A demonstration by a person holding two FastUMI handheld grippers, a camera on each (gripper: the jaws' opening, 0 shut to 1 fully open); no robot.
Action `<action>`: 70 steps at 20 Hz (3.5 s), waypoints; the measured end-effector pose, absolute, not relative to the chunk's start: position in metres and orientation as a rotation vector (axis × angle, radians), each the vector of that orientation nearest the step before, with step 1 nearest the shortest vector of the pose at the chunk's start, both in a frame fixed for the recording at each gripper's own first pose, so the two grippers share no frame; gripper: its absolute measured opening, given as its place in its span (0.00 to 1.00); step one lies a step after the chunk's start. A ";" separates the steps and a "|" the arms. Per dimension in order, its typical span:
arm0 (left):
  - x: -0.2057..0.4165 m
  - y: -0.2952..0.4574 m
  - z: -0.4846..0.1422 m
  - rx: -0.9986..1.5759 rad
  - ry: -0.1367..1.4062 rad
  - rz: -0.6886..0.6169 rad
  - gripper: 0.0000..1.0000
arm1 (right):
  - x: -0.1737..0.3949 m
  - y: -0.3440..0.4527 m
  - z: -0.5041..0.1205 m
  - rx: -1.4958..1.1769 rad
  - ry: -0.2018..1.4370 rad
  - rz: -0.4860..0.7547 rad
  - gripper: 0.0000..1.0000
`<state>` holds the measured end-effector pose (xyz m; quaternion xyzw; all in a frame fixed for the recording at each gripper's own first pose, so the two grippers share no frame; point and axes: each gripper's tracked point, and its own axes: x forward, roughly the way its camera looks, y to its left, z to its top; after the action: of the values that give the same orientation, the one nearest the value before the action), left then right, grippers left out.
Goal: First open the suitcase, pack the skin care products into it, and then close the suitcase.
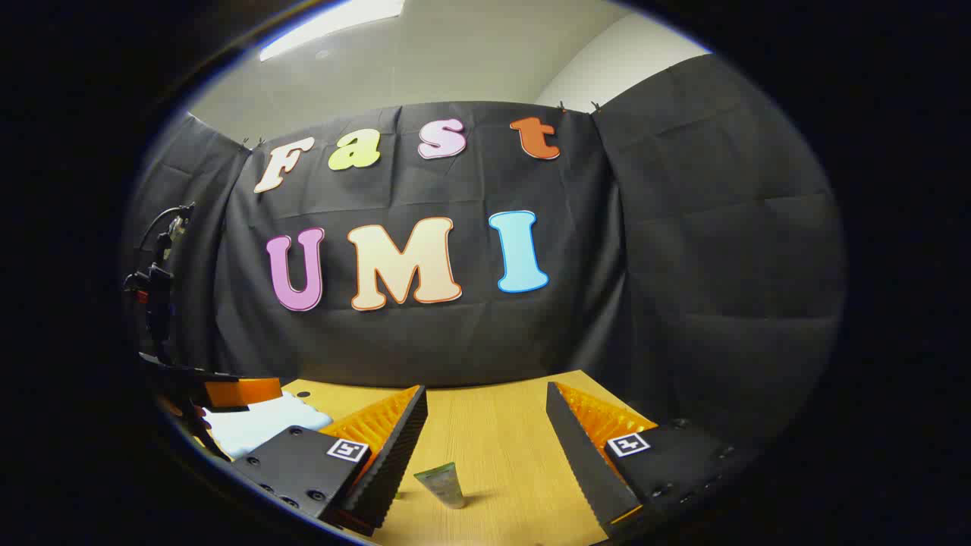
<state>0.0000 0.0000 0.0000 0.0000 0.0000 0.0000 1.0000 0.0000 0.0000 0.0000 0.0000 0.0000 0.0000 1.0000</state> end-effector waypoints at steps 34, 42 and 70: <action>0.056 0.017 -0.136 0.011 0.792 -0.137 0.94 | 0.000 -0.001 -0.055 0.057 0.165 0.045 0.98; 0.046 0.022 -0.186 0.086 1.040 -0.123 0.68 | -0.006 -0.010 -0.056 0.068 0.167 0.014 0.98; 0.040 0.008 -0.180 0.153 1.112 -0.122 0.00 | -0.005 -0.012 -0.077 0.075 0.221 0.023 0.98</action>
<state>0.0399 0.0082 -0.1800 0.0723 0.5270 -0.0580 0.8448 -0.0051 -0.0122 -0.0768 0.0377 0.1102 0.0113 0.9931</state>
